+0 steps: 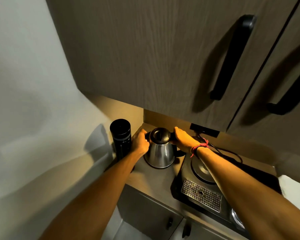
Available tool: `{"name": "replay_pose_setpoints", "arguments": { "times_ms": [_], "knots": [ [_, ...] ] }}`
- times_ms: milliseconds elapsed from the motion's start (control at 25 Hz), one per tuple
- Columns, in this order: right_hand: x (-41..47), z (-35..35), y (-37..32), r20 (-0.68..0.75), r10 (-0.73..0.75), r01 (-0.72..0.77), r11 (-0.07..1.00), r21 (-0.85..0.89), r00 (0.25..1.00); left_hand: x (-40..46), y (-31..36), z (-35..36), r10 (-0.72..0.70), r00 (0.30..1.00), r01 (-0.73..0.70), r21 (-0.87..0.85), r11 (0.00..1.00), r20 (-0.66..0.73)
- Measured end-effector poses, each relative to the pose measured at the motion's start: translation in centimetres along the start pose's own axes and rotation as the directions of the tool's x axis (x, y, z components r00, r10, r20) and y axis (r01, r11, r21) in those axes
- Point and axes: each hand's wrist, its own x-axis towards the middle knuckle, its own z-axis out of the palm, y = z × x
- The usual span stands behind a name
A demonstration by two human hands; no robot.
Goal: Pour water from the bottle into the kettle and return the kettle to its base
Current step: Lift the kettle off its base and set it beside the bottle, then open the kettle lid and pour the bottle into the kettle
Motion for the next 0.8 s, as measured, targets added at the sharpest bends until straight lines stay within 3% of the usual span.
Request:
{"name": "replay_pose_setpoints", "arguments": {
  "times_ms": [160,320,440,600,800],
  "knots": [
    [1.6,2.4,1.7,0.048,-0.045,0.05,0.993,-0.111,0.998,-0.7,-0.3,1.0,-0.06,0.998,0.06,0.017,0.998,0.026],
    [2.9,1.7,2.3,0.063,-0.018,0.029,0.984,-0.178,0.998,-0.3,0.9,1.3,-0.046,0.989,0.017,0.206,0.978,0.138],
    [2.9,2.1,0.8,-0.076,0.035,-0.047,0.986,-0.162,0.996,-0.6,1.7,1.1,0.0,0.989,-0.046,0.304,0.951,0.149],
    [3.1,3.7,-1.9,-0.214,0.047,-0.111,0.949,-0.296,0.976,-0.8,1.4,0.5,0.005,0.987,-0.047,0.257,0.965,0.16],
    [3.2,4.8,-2.4,-0.297,0.001,-0.108,0.932,-0.345,0.955,-1.4,0.6,0.9,0.0,0.988,-0.036,0.227,0.973,0.154]
  ]
}}
